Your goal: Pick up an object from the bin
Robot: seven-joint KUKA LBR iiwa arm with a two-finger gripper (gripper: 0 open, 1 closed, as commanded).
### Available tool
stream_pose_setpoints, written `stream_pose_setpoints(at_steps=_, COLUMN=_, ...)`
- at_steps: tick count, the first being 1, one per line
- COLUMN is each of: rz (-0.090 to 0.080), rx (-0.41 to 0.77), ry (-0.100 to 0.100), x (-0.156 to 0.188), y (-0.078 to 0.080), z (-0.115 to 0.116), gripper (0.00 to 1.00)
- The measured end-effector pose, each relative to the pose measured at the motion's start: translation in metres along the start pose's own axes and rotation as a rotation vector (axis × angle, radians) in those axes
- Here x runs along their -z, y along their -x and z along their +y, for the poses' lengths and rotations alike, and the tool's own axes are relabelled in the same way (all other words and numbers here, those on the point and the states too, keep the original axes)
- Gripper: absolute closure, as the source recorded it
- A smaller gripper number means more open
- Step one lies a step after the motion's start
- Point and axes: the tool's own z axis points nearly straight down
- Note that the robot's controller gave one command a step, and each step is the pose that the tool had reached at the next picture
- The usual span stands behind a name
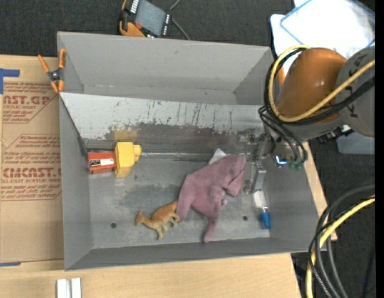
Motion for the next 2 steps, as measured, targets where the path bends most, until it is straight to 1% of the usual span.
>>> stream_pose_setpoints(at_steps=1, rz=0.0, rx=0.0, ry=0.0, x=0.0, y=0.0, z=0.0, gripper=0.0)
stream_pose_setpoints(at_steps=2, rz=-0.005, rx=0.184, ry=-0.001, x=-0.069, y=0.01, z=0.015, gripper=0.0)
